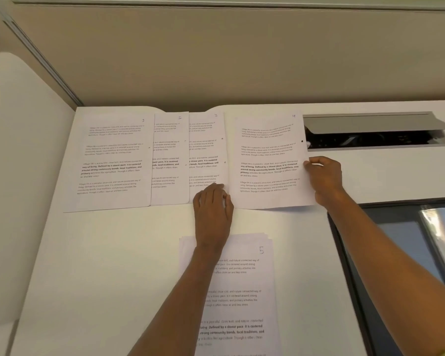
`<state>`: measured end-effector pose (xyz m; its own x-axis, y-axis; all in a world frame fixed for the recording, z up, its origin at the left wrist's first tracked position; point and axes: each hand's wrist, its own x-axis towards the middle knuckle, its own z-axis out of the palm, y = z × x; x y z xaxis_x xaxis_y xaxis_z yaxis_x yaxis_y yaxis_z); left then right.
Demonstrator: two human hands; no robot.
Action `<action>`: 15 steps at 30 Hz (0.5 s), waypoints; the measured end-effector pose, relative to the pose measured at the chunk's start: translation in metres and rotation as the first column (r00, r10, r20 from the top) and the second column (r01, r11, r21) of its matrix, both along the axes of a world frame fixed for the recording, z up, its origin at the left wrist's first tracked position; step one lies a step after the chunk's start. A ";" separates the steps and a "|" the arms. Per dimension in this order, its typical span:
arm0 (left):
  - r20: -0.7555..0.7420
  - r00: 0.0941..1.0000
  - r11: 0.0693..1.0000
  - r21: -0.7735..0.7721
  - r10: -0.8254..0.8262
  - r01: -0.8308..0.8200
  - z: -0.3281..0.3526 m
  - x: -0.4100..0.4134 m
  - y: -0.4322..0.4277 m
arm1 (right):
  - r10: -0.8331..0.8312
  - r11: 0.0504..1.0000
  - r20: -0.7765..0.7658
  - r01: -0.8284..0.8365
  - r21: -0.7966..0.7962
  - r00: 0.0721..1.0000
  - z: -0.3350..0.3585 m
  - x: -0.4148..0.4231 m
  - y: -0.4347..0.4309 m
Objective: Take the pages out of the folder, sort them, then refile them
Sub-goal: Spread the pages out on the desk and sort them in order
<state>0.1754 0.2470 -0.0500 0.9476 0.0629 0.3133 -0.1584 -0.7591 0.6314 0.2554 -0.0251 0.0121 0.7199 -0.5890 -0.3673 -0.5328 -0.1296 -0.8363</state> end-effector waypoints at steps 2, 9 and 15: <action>0.020 1.000 0.999 -0.051 0.017 -0.016 0.001 -0.002 0.000 | 0.013 1.000 -0.004 -0.013 -0.004 1.000 -0.004 0.009 0.007; 0.072 0.997 0.998 -0.063 0.008 -0.003 0.001 -0.003 -0.001 | 0.062 0.997 -0.022 -0.061 0.048 0.998 -0.020 0.040 0.038; 0.047 0.999 1.000 0.022 -0.002 0.001 -0.001 0.000 -0.001 | 0.081 0.996 -0.030 -0.080 0.039 0.996 -0.029 0.056 0.057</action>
